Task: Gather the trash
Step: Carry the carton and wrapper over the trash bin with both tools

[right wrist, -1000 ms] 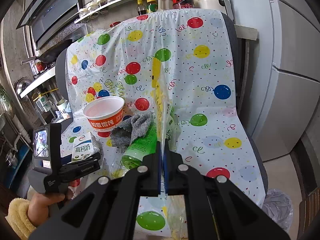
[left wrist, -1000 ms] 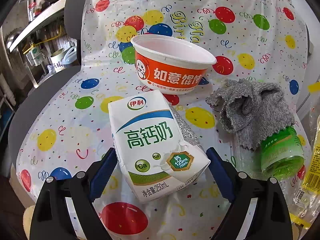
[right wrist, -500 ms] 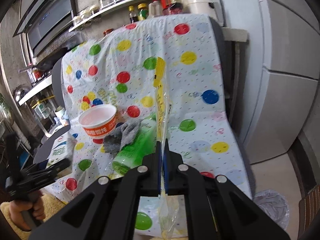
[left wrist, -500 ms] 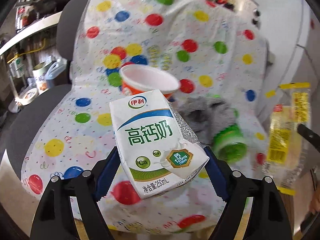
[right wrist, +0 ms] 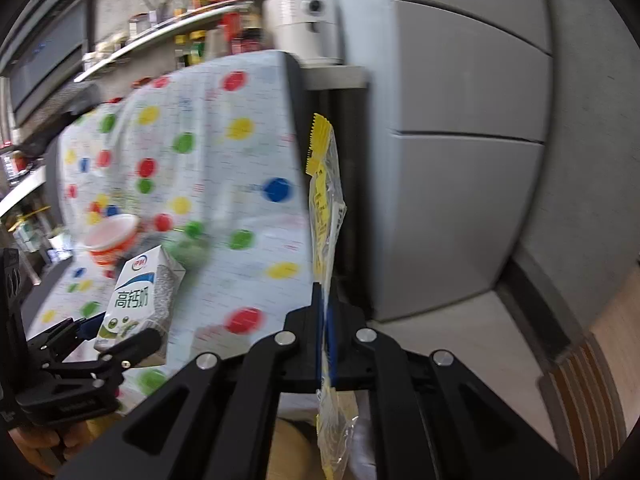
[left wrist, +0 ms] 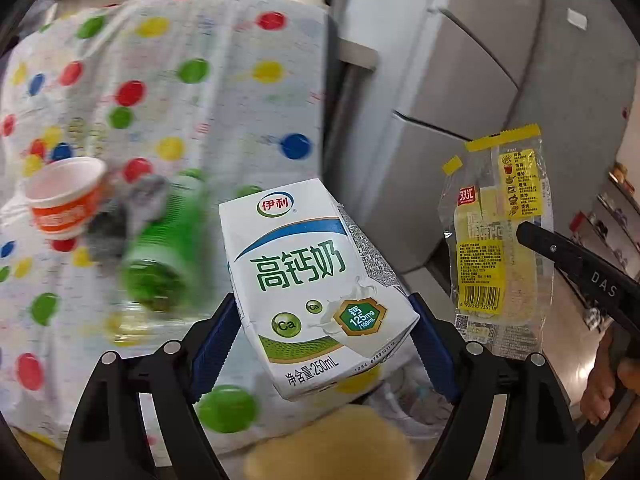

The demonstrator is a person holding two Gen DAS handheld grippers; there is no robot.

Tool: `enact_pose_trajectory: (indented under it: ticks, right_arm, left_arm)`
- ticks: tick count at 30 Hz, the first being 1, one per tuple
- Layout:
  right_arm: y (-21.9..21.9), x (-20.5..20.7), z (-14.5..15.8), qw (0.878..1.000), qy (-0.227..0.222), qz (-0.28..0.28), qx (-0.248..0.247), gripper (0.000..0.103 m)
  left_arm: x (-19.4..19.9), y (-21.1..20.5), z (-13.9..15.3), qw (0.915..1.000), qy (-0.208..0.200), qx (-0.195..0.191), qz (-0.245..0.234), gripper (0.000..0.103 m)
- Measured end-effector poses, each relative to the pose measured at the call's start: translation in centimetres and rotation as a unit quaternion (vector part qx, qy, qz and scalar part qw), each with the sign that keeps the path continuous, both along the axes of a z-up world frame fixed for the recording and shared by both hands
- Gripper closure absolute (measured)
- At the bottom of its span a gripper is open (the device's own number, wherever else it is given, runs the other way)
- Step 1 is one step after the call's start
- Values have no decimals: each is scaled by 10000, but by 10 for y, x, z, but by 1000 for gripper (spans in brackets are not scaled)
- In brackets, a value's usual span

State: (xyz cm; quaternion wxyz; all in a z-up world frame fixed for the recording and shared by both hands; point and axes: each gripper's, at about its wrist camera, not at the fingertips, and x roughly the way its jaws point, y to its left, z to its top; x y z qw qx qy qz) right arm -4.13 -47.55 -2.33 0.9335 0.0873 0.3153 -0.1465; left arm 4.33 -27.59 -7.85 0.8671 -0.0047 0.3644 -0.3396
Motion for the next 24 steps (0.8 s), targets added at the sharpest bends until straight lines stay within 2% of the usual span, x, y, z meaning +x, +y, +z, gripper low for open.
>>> enact_pose_trajectory:
  ticks: [4,10,12,17,22,23,24]
  right_arm:
    - [-38,-32,-22,9989,213,-401,66,101]
    - [-91,-69,-81,9919,681,-954,496,101]
    - [-105,-75,-101,9882,824,-1096,675,101]
    - [-139,-79,-144,9797,1091,-1323,1038,100]
    - [-160,-77,-167,9739,1254,-1422,1248,100]
    - [-163,-75,-172,9726,1296,-1412,1318,98]
    - [-165,-75,-173,9717,1309,-1414,1364,89]
  left_arm:
    - [-20,-58,-24,9981,231,44,-564,21]
    - [-49,-127,-63,9885,453,303,-1409,21]
    - [-53,-148,-73,9856,391,367,-1605,21]
    - [-51,-181,-97,9794,556,522,-1871,21]
    - [-47,-204,-114,9747,636,790,-1992,18]
    - [-47,-206,-116,9741,642,884,-1978,18]
    - [-46,-209,-116,9740,643,947,-1956,18]
